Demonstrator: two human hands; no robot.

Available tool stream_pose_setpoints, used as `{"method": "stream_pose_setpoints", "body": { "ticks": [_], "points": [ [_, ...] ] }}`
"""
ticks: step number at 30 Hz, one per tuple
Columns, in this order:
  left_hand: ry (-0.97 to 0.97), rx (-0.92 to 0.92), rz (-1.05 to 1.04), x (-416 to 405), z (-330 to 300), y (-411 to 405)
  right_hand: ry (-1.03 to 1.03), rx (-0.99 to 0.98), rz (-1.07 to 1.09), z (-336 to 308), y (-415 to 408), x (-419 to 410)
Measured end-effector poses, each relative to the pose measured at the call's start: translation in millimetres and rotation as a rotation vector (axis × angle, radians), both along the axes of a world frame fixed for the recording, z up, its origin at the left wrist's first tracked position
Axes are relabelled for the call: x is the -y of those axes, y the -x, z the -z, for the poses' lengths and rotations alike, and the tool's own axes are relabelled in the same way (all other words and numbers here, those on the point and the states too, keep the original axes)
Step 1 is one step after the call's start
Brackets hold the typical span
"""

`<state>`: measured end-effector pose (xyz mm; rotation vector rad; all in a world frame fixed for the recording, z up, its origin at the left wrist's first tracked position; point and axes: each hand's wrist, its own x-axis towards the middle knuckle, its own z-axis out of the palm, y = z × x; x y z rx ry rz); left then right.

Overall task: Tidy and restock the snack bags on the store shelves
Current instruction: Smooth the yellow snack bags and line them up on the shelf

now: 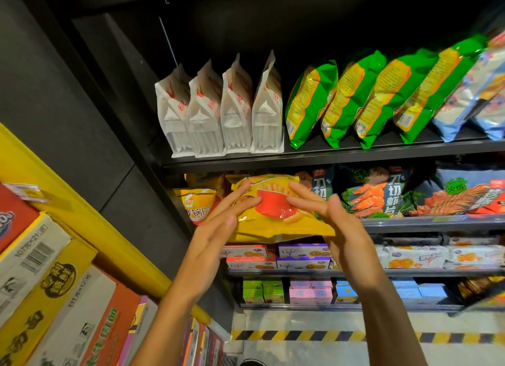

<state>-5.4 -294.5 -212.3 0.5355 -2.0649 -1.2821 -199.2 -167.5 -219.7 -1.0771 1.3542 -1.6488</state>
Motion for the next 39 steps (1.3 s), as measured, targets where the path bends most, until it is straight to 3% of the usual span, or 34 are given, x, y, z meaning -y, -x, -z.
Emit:
{"method": "stream_pose_setpoints", "body": {
  "ticks": [5,7,11,14,16,27,34,39],
  "points": [
    [0.213,0.041,0.008,2.2,-6.6,0.2,-0.055,-0.035,0.007,2.1,5.2,11.9],
    [0.216,0.006,0.019,0.6,-8.7,-0.5,-0.014,-0.031,0.007,2.5,3.7,13.6],
    [-0.011,-0.105,0.015,-3.3,-13.1,-0.5,0.074,-0.085,0.058,2.1,2.3,12.5],
    [-0.256,-0.066,0.036,6.3,-22.0,3.1,0.143,-0.086,0.067,0.4,1.3,18.7],
    [-0.31,-0.035,0.099,18.4,-34.0,8.4,0.191,-0.087,0.06,-7.9,1.6,30.4],
    [-0.136,-0.203,-0.003,70.7,-124.0,18.8,0.276,-0.305,-0.018,-115.1,22.8,99.3],
    [-0.042,-0.262,0.032,89.3,-187.8,9.8,0.449,-0.459,0.071,-174.6,11.8,129.0],
    [0.097,-0.343,-0.053,100.6,-234.4,2.7,0.534,-0.477,0.034,-222.0,4.6,151.8]
  ]
}}
